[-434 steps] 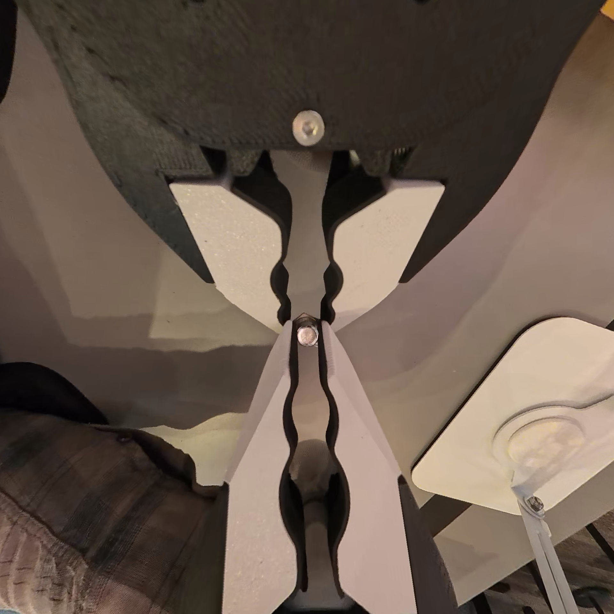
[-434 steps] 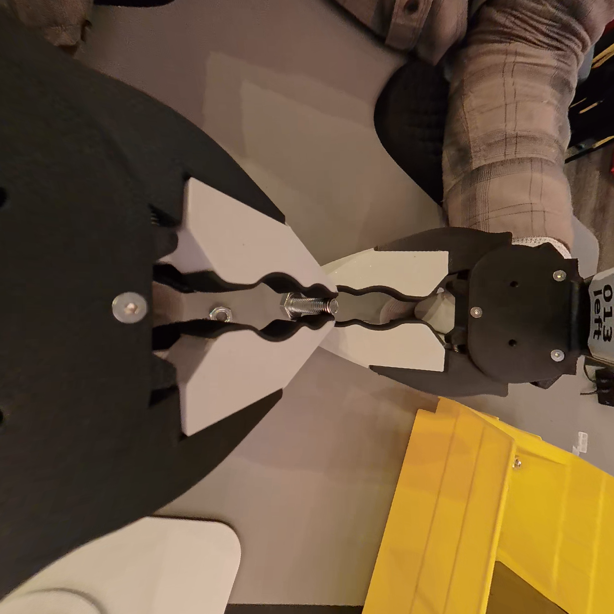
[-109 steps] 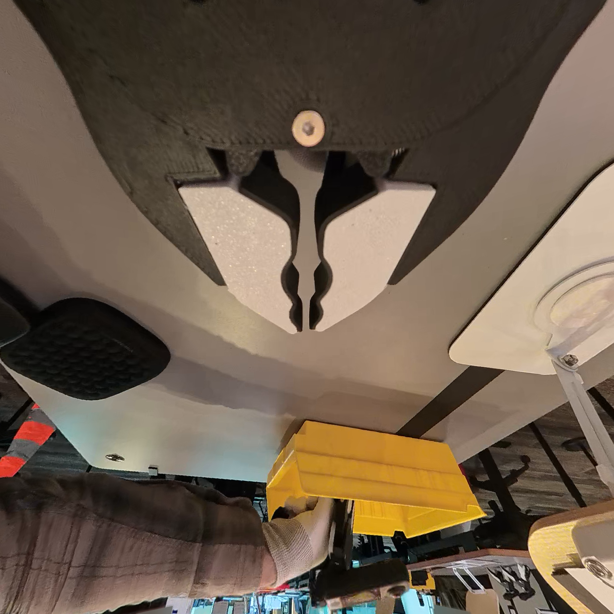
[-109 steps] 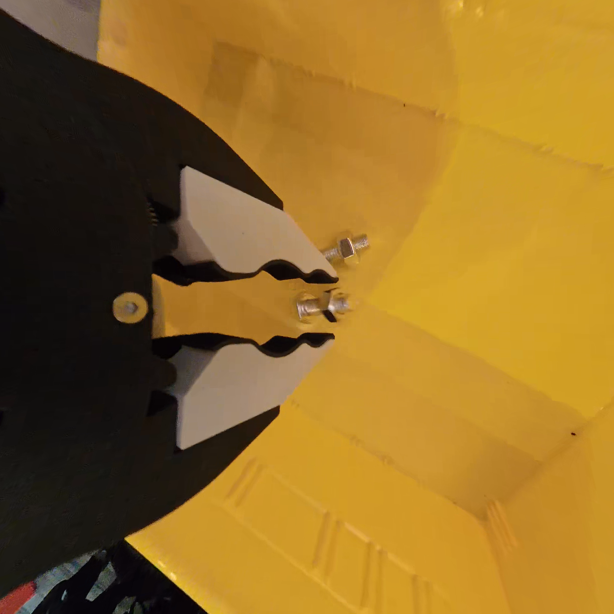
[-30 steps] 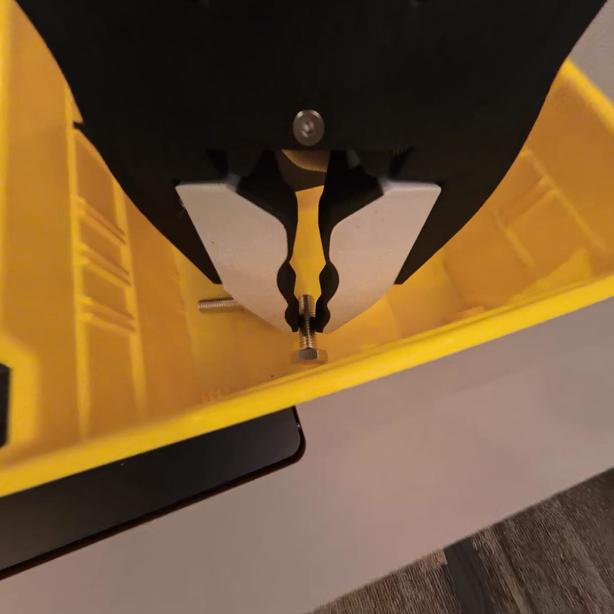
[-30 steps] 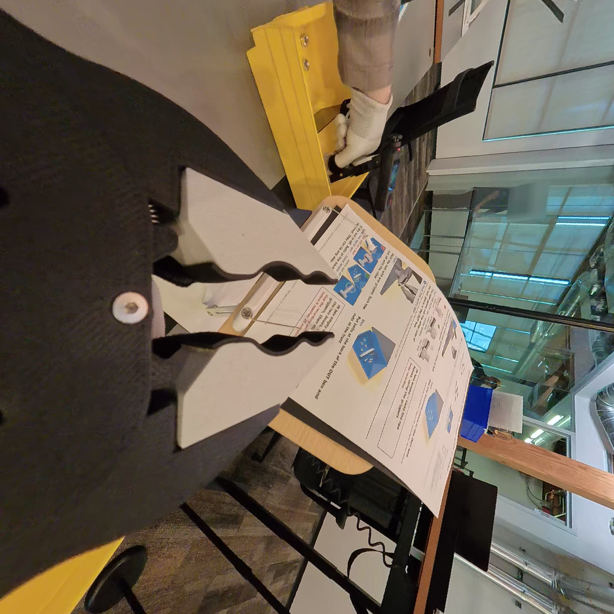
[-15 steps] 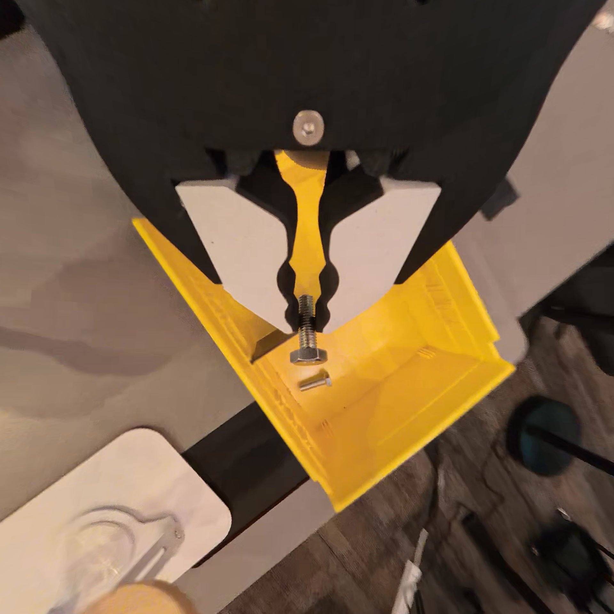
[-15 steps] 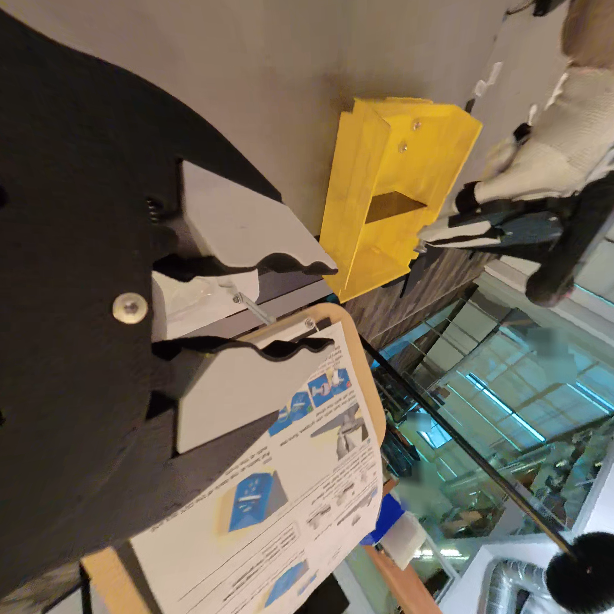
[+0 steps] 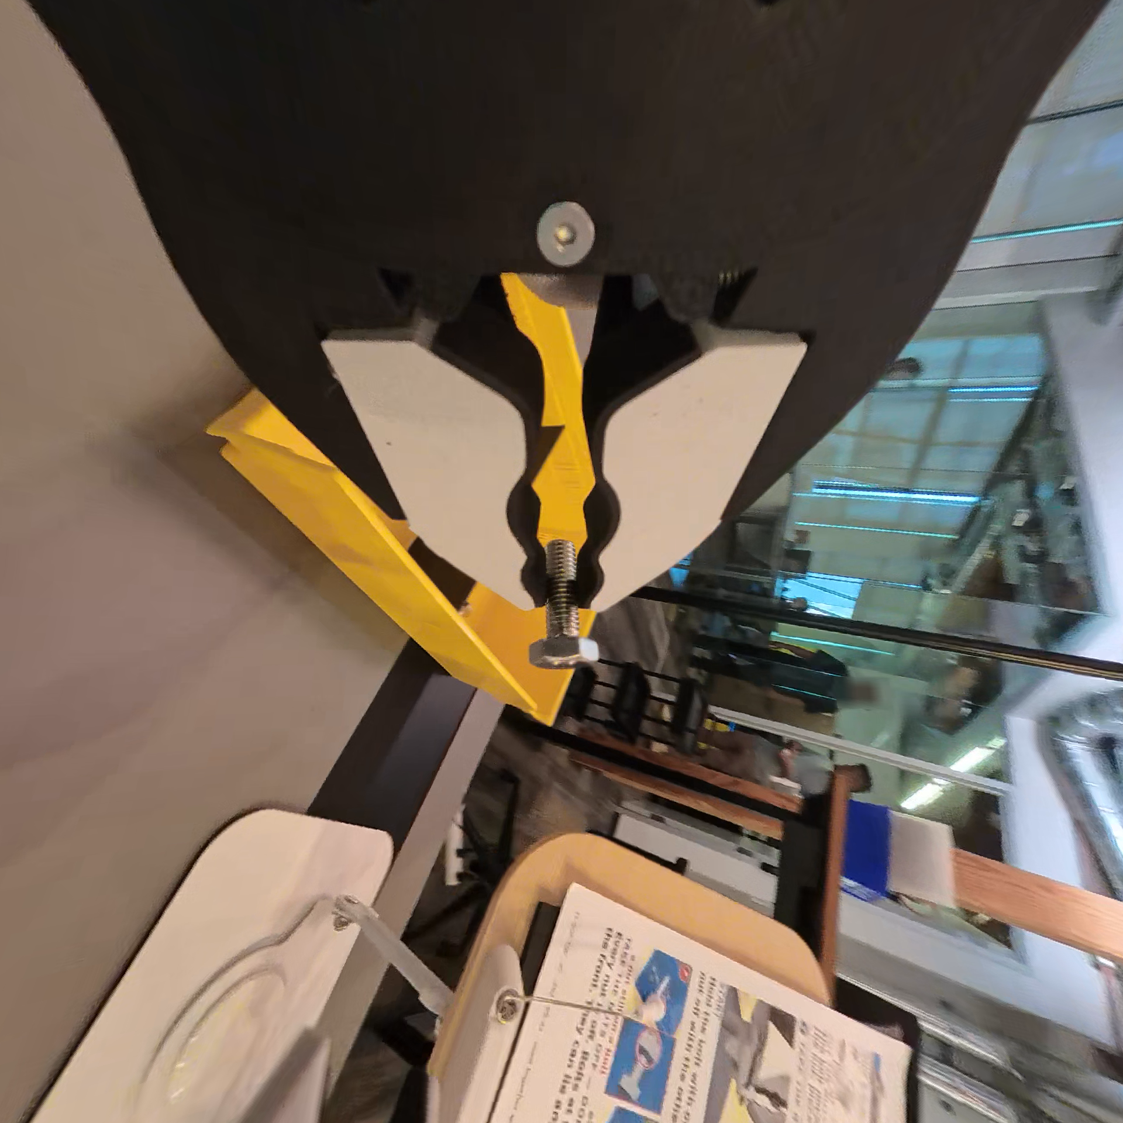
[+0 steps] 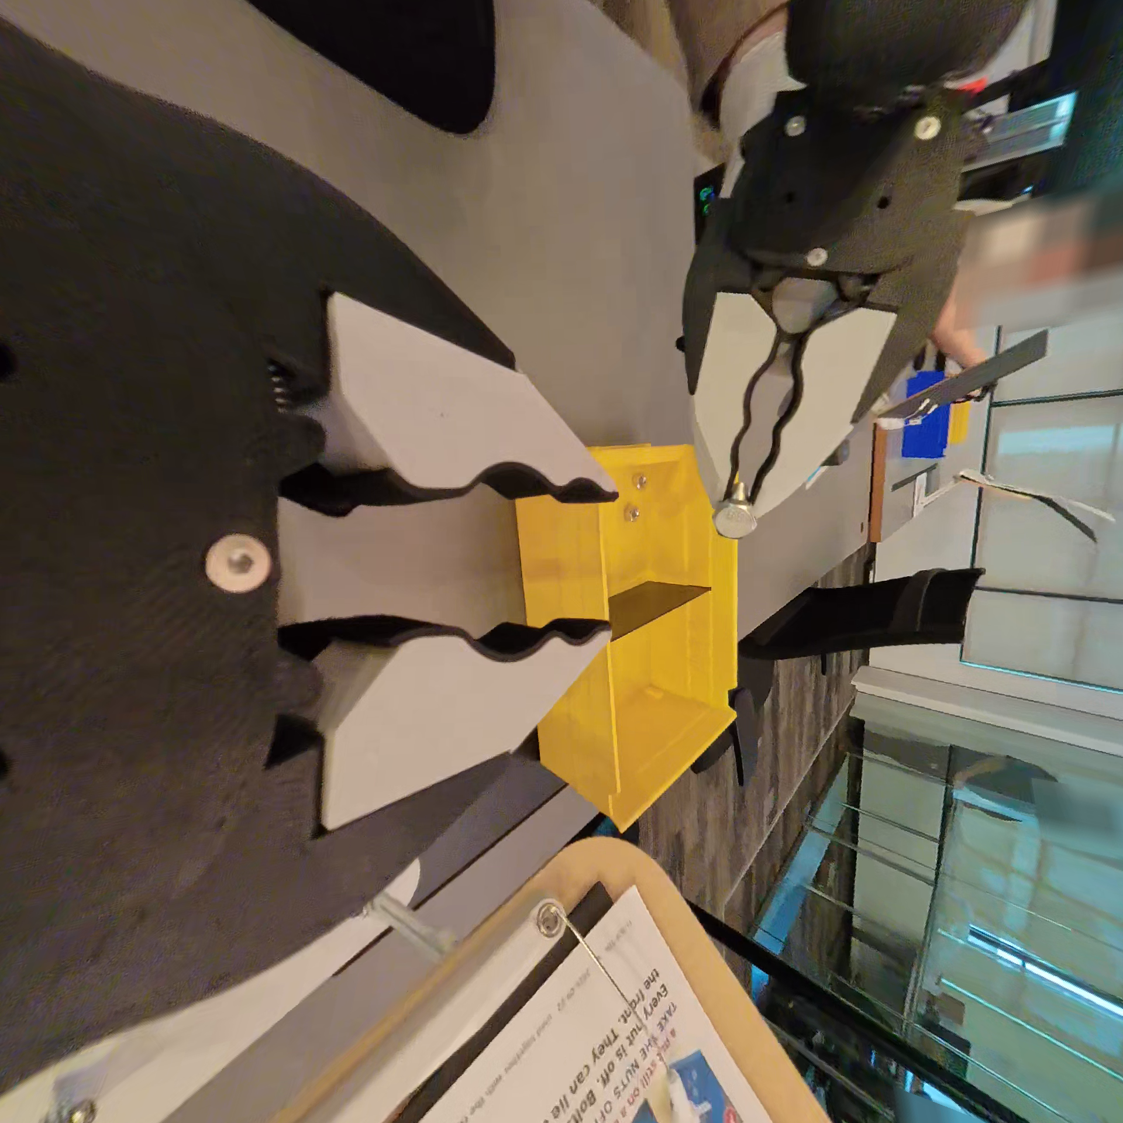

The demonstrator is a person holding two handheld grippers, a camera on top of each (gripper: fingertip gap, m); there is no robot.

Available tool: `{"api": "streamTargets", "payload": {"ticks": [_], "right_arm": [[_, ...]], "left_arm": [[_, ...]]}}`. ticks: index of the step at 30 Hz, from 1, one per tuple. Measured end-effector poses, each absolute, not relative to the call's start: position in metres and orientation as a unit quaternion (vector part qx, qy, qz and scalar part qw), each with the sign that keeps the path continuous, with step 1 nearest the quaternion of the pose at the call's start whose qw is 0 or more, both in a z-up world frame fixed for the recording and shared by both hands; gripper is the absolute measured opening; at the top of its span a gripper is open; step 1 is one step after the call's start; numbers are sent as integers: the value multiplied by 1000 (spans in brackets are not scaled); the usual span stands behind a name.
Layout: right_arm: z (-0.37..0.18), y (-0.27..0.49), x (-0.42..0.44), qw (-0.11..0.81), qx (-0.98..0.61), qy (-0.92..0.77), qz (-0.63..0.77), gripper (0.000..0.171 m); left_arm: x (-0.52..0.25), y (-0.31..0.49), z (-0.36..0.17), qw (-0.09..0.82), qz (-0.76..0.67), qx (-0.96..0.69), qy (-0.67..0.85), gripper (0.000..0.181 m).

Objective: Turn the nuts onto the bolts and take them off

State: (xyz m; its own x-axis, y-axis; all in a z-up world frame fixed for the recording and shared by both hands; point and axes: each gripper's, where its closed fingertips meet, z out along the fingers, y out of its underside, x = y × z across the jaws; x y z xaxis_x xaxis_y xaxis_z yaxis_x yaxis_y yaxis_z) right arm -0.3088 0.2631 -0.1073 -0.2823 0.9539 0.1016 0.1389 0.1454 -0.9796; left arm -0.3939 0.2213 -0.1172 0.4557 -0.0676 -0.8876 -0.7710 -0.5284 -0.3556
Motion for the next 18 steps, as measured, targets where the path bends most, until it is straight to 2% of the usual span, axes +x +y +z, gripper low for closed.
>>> {"api": "streamTargets", "payload": {"ticks": [8, 18], "right_arm": [[-104, 261, -310, 405, -437, -612, 521, 46], [-97, 228, -319, 390, -417, -582, 579, 44]], "left_arm": [[-372, 221, -88, 433, 553, -627, 337, 10], [-343, 235, -93, 416, 581, -568, 408, 10]]}}
